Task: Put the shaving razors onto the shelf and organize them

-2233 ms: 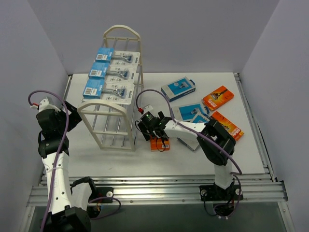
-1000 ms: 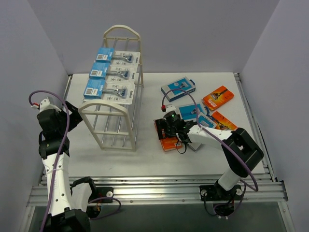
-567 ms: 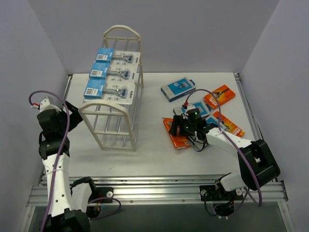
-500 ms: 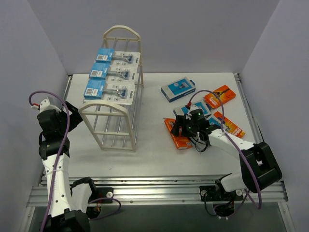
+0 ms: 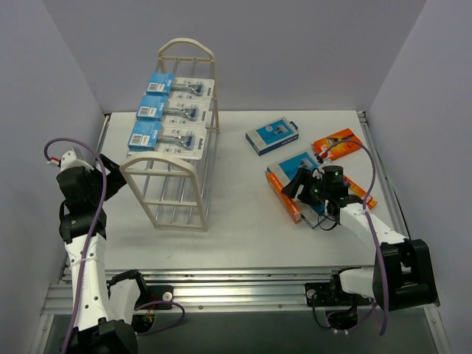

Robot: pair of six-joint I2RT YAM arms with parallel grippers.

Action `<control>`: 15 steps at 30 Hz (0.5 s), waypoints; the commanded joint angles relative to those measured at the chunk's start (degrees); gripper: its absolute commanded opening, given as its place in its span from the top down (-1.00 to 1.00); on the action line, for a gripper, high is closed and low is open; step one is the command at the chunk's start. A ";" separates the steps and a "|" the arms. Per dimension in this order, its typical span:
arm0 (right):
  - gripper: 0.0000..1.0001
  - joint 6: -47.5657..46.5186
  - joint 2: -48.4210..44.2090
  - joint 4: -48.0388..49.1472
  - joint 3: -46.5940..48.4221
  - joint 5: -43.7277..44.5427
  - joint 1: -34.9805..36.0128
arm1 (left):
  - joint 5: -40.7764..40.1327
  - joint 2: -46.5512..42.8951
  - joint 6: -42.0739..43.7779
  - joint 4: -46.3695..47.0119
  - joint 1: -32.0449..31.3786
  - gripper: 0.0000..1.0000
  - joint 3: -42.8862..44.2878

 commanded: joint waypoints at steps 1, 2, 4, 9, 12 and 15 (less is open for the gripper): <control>-0.34 0.32 -1.24 0.21 -0.63 -1.25 -2.65 | 0.18 -0.73 0.56 0.46 -0.45 -0.88 0.60; -0.34 0.14 -1.24 0.03 -0.54 -1.51 -3.01 | 0.18 -0.73 0.56 0.46 -0.45 -0.88 0.60; -0.32 -0.21 -1.24 -0.23 -0.45 -1.34 -3.97 | 0.27 -0.73 0.56 0.46 -0.45 -0.88 0.60; -0.32 -1.44 -0.28 -1.46 0.07 -0.64 -5.30 | 0.71 -0.46 0.47 0.72 -0.45 -0.88 0.51; -0.31 -1.61 -0.01 -1.11 -0.28 -1.08 -6.44 | 0.62 -0.37 0.47 0.72 -0.36 -0.88 0.51; -0.30 -1.97 0.34 -1.38 -0.36 -0.73 -7.75 | 0.97 -0.29 0.47 0.72 -0.36 -0.88 0.51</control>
